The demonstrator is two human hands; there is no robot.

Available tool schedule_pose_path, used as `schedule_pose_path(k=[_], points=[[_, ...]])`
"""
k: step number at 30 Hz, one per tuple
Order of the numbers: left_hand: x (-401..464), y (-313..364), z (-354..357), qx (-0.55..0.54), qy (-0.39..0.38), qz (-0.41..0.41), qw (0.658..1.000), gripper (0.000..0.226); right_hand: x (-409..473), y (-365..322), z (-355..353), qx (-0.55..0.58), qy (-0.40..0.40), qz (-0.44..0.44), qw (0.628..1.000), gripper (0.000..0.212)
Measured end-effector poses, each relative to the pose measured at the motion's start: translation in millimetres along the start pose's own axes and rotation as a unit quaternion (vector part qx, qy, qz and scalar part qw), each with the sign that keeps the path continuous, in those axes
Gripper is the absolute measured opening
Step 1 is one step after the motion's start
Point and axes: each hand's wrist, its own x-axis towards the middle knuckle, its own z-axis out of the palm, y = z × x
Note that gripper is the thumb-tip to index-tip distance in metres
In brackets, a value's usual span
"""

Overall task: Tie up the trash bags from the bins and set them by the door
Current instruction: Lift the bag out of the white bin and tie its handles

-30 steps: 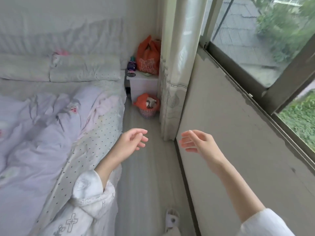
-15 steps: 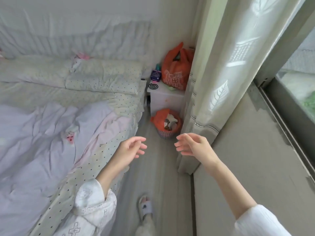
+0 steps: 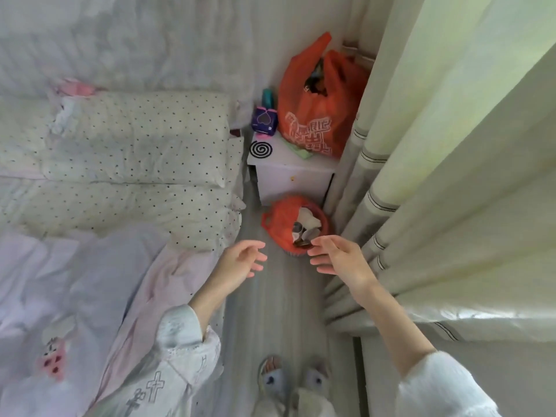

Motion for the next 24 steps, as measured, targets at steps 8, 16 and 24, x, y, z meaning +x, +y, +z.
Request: schedule_pose_path(k=[8,16,24], points=[[140,-72,22,-0.028,0.015,-0.075,0.997,0.02,158,46,2,-0.04,0.001,0.056,0.998,0.02],[303,-195,63,-0.037,0.012,-0.102,0.994,0.024,307,178,9,-0.08,0.055,0.131,0.987,0.018],[424,-317,92,-0.107,0.053,-0.122,0.985,0.025,419,314,12,-0.024,0.112,0.242,0.963,0.034]])
